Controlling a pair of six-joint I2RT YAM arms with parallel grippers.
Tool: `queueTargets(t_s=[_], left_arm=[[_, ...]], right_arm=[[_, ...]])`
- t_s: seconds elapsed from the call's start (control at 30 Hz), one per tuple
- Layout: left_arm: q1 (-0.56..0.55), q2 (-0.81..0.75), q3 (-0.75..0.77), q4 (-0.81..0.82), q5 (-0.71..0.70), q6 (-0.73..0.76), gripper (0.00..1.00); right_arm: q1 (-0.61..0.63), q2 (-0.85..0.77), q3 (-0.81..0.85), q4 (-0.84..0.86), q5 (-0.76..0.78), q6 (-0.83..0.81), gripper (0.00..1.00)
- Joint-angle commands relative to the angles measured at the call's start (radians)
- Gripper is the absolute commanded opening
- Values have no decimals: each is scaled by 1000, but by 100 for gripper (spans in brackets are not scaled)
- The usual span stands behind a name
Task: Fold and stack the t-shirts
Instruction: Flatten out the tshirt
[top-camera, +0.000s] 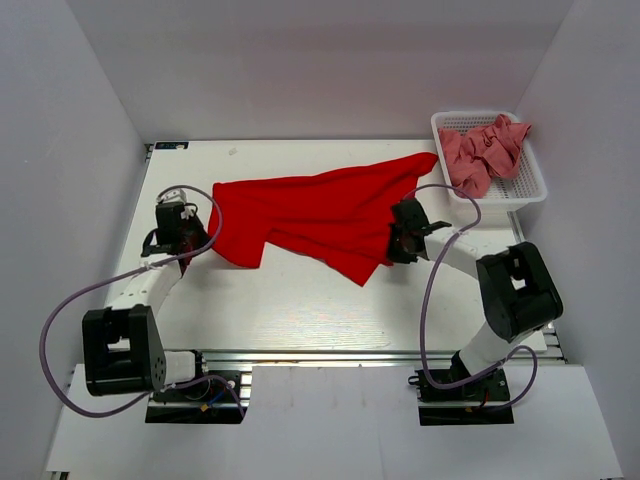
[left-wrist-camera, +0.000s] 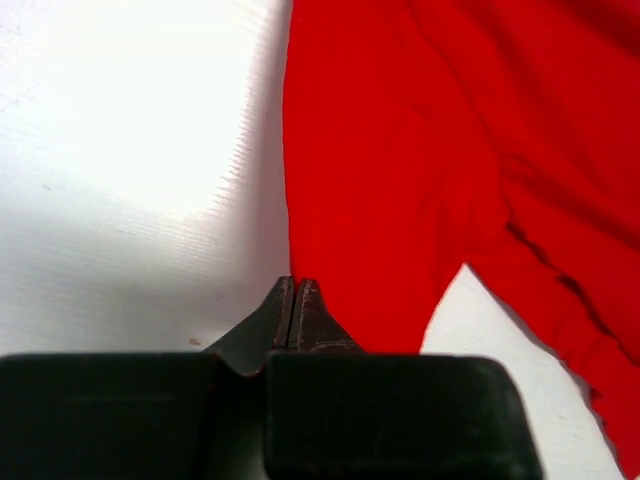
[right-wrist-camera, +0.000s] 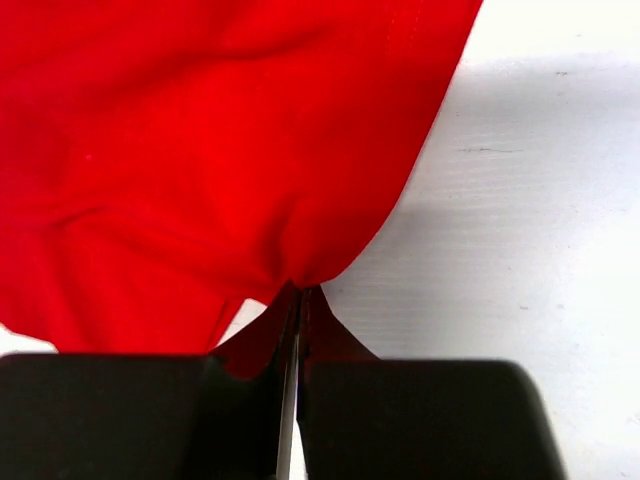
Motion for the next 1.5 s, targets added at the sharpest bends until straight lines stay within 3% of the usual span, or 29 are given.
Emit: queueTargets(t_s=[0.0, 0.17, 0.57, 0.9, 1.13, 1.27, 1.47], left_arm=[[-4, -86, 51, -4, 38, 14, 0], [-13, -232, 143, -17, 43, 14, 0], [-13, -385, 641, -217, -103, 37, 0], [-4, -385, 1060, -377, -195, 135, 0], [-4, -366, 1413, -440, -201, 227, 0], [-4, -357, 1514, -449, -146, 258, 0], [-4, -379, 1524, -417, -91, 267, 0]], right_arm=[[8, -116, 59, -3, 44, -14, 0], [2, -310, 135, 20, 76, -78, 0], [-1, -609, 514, -6, 185, -239, 0], [0, -756, 782, -190, 26, -327, 0], [0, -837, 908, -331, -256, -304, 0], [-6, -897, 919, -340, -344, -282, 0], [-11, -962, 867, -304, -340, -258, 0]])
